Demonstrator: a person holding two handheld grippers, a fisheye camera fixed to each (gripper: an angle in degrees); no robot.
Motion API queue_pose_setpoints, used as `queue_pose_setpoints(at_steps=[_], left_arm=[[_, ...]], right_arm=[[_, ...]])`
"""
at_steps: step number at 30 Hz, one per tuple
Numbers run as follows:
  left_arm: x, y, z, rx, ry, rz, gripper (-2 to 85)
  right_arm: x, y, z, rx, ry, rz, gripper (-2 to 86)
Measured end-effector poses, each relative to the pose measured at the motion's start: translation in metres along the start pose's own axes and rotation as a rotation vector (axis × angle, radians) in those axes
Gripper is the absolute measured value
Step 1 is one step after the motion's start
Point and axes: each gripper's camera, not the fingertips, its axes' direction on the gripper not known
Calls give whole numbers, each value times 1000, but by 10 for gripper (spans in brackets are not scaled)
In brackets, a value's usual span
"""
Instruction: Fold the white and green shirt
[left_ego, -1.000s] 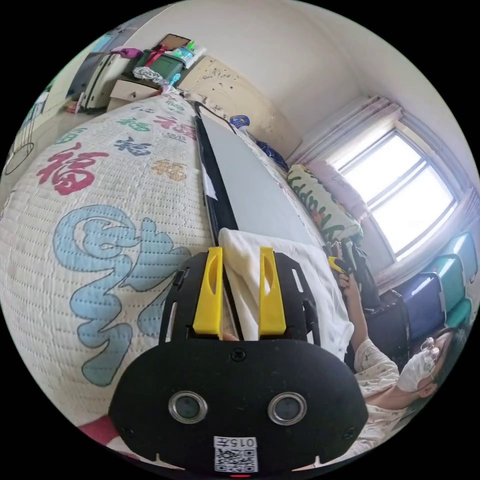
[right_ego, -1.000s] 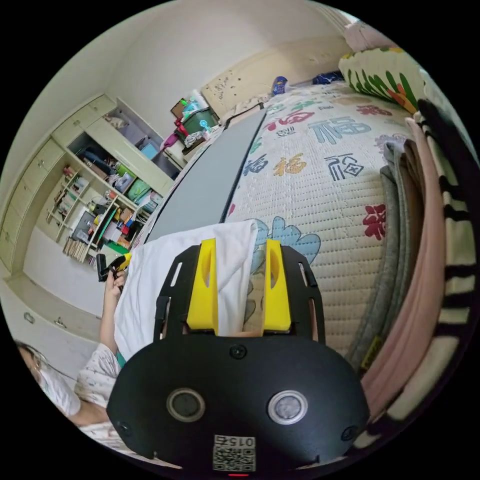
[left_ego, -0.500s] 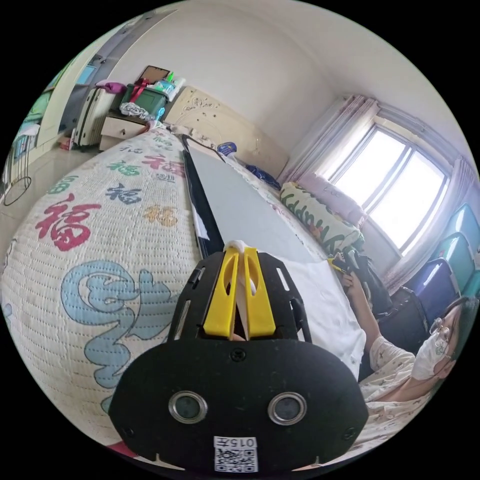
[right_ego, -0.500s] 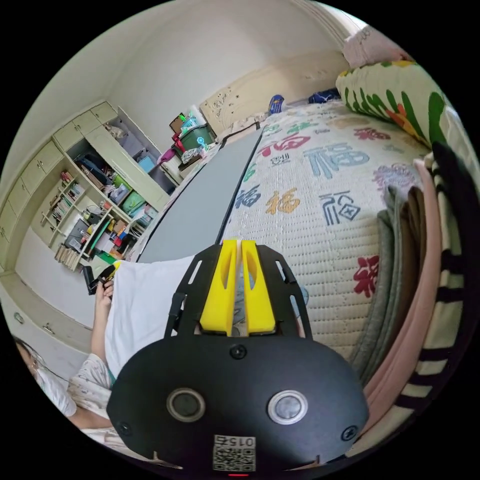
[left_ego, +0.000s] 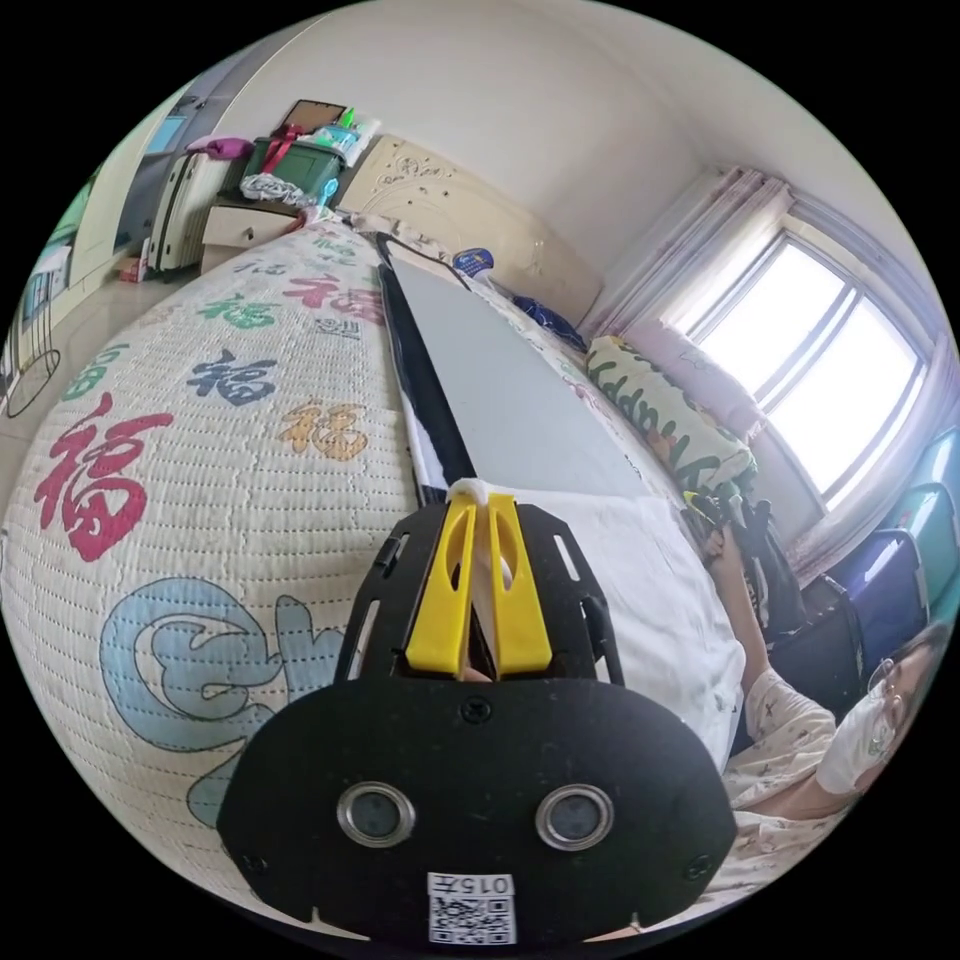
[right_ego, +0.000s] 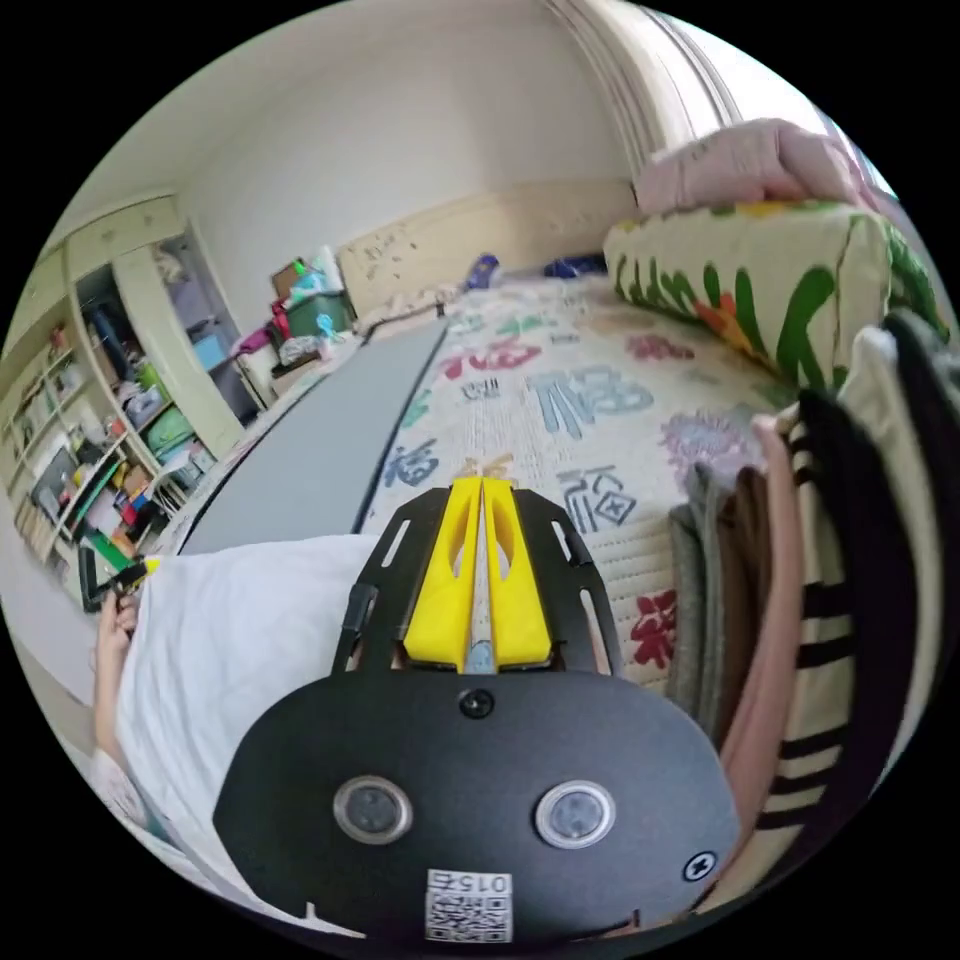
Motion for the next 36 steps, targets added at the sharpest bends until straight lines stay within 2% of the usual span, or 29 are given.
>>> queue_pose_setpoints(at_steps=[3,6,8,11,14,18,22,27,32,36], left_arm=[[-10,5,6,-2,-3,12,0],[-23,11,11,-4,11,9,4],[-33,17,14,-7,16,9,6],[-44,28,16,7,23,19,9],[-55,35,25,-1,15,24,10],[-70,47,35,-2,10,32,11],[-92,62,48,-6,40,35,10],[-110,84,57,20,29,72,2],[-107,113,84,-56,-197,201,-1],[-114,133,117,-124,-299,246,1]], right_arm=[[-73,49,-58,198,143,-197,-2],[-193,118,-104,289,-26,-481,5],[-293,185,-123,143,-355,-776,25],[-403,277,-128,-146,-683,-1059,81],[-476,367,-126,-235,-721,-1200,110],[-523,439,-113,-320,-671,-1265,107],[-538,489,-90,-370,-530,-1200,37],[-530,519,-114,-403,-618,-1187,-6],[-527,558,-121,-436,-587,-1246,-9],[-519,559,-127,-455,-567,-1207,-3]])
